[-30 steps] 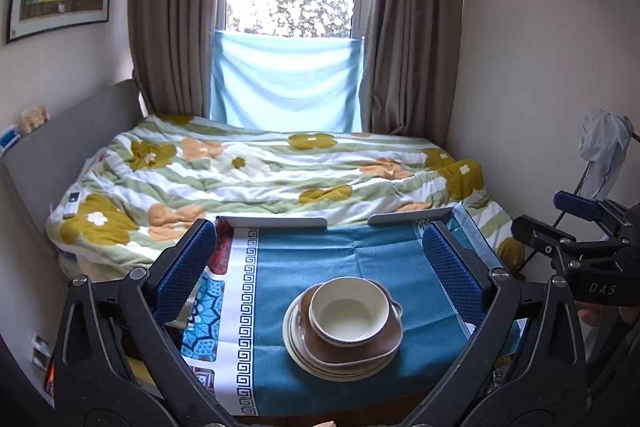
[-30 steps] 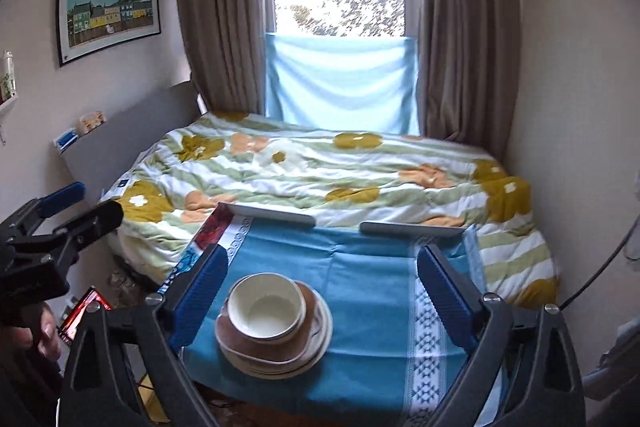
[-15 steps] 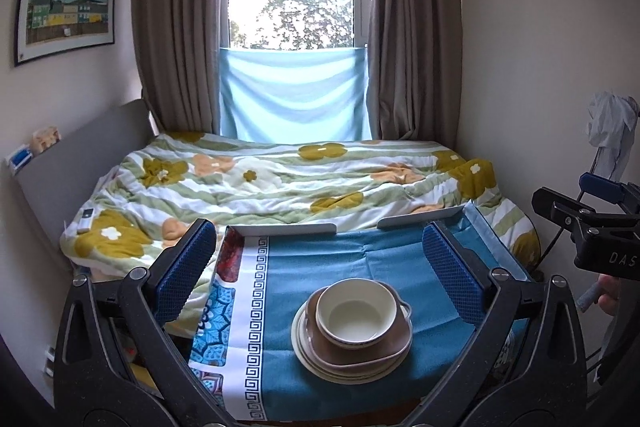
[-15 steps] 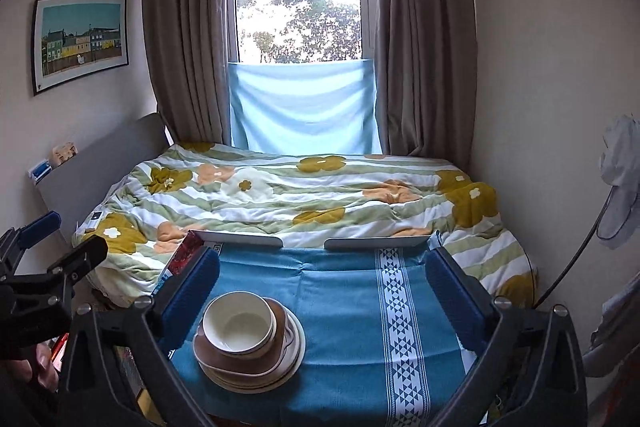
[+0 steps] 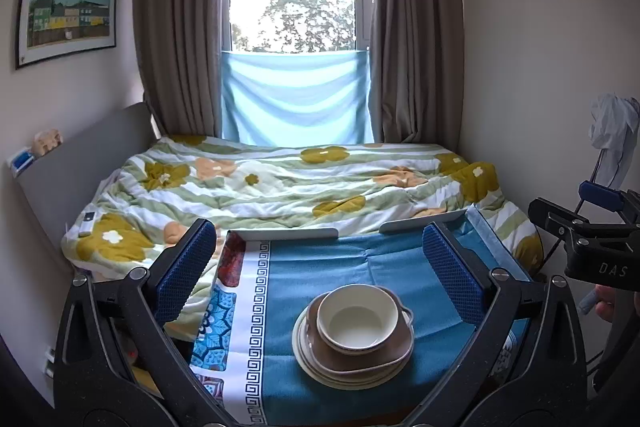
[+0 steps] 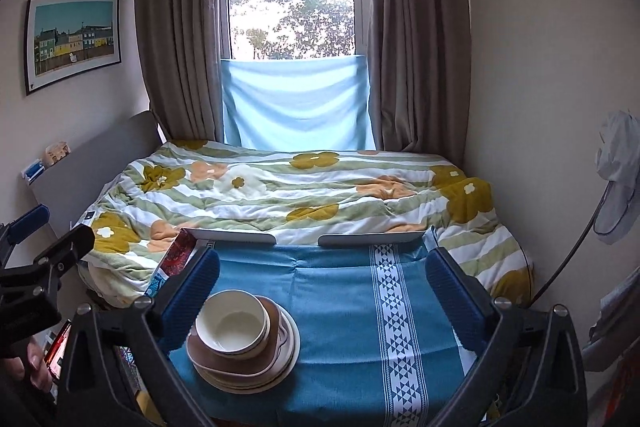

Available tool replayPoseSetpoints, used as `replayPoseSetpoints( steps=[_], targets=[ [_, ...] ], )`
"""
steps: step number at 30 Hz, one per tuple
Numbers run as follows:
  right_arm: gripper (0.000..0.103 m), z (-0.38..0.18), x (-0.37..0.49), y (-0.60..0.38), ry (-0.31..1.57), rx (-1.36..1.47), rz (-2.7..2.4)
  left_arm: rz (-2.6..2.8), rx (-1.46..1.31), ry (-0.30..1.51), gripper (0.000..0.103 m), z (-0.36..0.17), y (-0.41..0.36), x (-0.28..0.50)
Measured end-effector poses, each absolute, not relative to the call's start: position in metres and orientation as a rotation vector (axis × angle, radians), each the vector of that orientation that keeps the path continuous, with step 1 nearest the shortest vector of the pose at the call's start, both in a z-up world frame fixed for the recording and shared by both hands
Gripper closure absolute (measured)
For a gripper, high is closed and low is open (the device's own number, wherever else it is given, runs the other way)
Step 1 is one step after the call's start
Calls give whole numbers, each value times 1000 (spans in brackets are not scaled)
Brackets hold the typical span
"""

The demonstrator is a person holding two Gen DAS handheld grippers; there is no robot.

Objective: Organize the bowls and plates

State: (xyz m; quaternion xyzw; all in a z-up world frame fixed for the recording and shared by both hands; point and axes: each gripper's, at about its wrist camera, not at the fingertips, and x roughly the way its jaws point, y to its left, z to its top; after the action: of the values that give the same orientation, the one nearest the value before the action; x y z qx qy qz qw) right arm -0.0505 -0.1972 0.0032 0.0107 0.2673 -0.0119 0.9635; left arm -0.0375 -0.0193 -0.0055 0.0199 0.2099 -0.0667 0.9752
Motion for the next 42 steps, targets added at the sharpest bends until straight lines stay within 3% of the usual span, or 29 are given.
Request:
replayPoseSetpoints(
  steps=[42],
  targets=[
    [1, 4, -41, -201, 534, 11, -25, -122, 38, 416, 0, -3, -23, -32]
  ],
)
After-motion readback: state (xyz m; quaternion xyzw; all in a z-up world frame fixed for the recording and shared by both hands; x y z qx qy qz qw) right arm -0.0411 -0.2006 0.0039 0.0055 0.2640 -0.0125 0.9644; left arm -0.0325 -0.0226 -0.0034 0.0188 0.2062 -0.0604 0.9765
